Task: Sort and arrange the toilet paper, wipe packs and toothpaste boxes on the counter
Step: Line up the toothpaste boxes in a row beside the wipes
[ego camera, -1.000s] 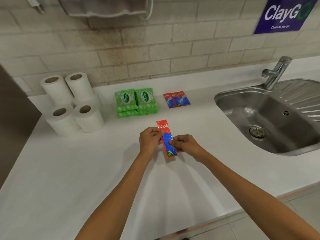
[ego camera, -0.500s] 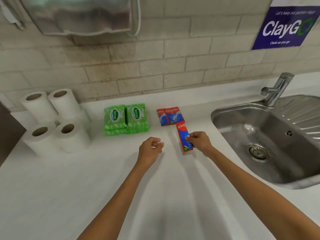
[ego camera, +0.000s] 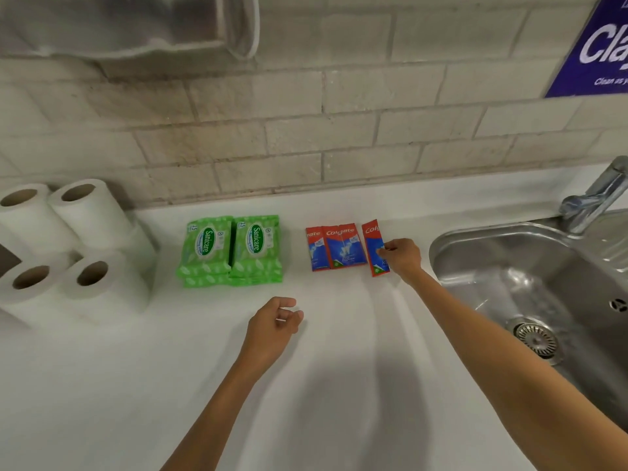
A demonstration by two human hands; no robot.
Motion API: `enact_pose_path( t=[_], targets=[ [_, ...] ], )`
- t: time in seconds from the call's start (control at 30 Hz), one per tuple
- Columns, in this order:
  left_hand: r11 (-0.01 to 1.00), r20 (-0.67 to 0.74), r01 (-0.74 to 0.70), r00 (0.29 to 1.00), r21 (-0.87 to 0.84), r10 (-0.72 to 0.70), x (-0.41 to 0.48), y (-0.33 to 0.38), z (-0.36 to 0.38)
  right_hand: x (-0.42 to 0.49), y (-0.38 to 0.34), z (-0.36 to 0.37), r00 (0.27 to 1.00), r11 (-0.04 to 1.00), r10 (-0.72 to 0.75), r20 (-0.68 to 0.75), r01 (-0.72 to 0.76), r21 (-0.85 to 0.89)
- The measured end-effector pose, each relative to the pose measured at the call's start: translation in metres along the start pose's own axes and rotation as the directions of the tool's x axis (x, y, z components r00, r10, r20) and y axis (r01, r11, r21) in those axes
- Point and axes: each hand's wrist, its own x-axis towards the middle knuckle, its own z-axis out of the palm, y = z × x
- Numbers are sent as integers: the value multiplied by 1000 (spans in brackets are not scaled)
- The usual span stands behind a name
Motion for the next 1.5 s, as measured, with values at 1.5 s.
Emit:
enact_pose_path(
  t=[1.5],
  targets=[
    [992,34,-76,997,100,73,30,5,42,-8,27,20,852,685,-447,272,521,-509]
  ],
)
